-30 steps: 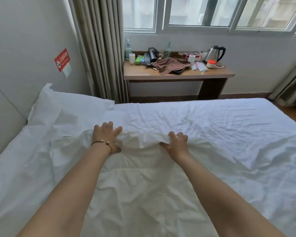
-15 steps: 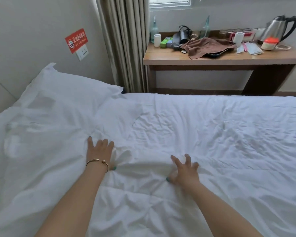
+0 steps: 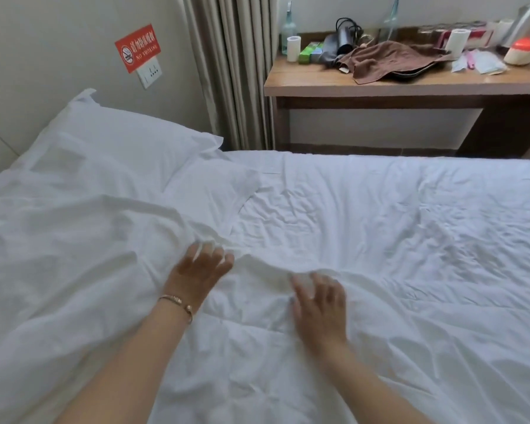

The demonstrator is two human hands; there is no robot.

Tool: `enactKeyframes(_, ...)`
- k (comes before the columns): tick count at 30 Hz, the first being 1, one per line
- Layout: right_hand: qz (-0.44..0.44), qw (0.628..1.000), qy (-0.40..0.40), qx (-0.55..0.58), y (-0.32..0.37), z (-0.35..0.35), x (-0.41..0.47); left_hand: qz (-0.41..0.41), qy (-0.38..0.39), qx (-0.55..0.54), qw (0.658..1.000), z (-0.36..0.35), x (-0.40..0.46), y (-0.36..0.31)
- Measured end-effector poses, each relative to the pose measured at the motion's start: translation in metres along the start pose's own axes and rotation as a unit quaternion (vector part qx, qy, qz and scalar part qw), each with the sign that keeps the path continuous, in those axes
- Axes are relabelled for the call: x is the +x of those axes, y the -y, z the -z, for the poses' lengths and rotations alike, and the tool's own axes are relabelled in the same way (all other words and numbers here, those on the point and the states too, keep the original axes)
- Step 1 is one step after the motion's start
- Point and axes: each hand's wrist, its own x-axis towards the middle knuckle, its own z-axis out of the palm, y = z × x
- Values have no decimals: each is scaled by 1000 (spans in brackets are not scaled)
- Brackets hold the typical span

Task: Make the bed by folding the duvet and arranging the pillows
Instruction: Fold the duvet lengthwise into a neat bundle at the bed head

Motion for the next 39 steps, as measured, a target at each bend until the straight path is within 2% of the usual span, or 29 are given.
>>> enactKeyframes(1, 39, 997, 72, 9, 7, -2, -8, 0, 17, -16, 1000, 5, -13, -8)
enactKeyframes(2, 39, 986, 161, 12, 13, -2, -13, 18, 54, -33, 998, 11, -21, -10)
enactKeyframes(4, -24, 940, 341, 1, 21, -5, -18, 80, 192, -48, 977, 18, -37, 0)
enactKeyframes(6, -63, 906, 417, -31, 31, -7, -9, 95, 286, -83, 950, 25, -50, 22)
enactKeyframes(8, -132, 887, 443, 6, 54, 4, 5, 57, 260, -149, 952, 31, -58, 45)
enactKeyframes(10, -202, 896, 363, 156, 93, 20, 20, 22, 175, -206, 963, 39, -56, 70)
enactKeyframes(12, -220, 894, 223, 320, 144, 46, 37, 13, 90, -240, 967, 51, -48, 98)
enactKeyframes(13, -210, 887, 168, 376, 172, 64, 50, 31, 73, -241, 967, 59, -43, 117)
enactKeyframes(15, -167, 885, 107, 422, 223, 94, 78, 144, 84, -236, 957, 67, -39, 159)
enactKeyframes(17, -108, 892, 100, 426, 269, 113, 99, 266, 166, -272, 910, 64, -48, 200)
enactKeyframes(18, -81, 901, 115, 411, 288, 118, 107, 302, 218, -291, 881, 62, -56, 217)
enactKeyframes(19, -55, 916, 138, 374, 304, 119, 114, 318, 237, -285, 873, 59, -64, 230)
enactKeyframes(21, 4, 953, 192, 233, 329, 119, 123, 339, 259, -278, 861, 58, -79, 251)
enactKeyframes(22, 29, 964, 207, 163, 338, 119, 126, 358, 267, -311, 839, 55, -86, 260)
enactKeyframes(24, 62, 971, 219, 78, 353, 121, 133, 380, 260, -422, 781, 55, -95, 271)
enactKeyframes(25, 72, 970, 225, 59, 361, 122, 137, 374, 247, -464, 765, 55, -101, 274)
enactKeyframes(26, 84, 968, 232, 47, 368, 123, 139, 357, 227, -495, 759, 57, -106, 276)
enactKeyframes(29, 139, 962, 234, 2, 391, 122, 142, 302, 153, -534, 775, 58, -116, 278)
enactKeyframes(31, 168, 957, 233, -37, 402, 124, 139, 307, 136, -558, 759, 57, -120, 278)
enactKeyframes(33, 155, 969, 194, -2, 406, 133, 145, 339, 138, -599, 712, 54, -124, 278)
enactKeyframes(35, 64, 986, 76, 133, 409, 150, 162, 360, 156, -652, 649, 56, -126, 279)
enactKeyframes(36, 14, 980, 12, 200, 409, 159, 174, 360, 163, -675, 623, 58, -127, 280)
enactKeyframes(37, -11, 970, -30, 240, 411, 168, 186, 359, 172, -689, 605, 60, -127, 282)
enactKeyframes(39, -21, 962, -52, 266, 416, 175, 200, 347, 196, -696, 597, 63, -130, 289)
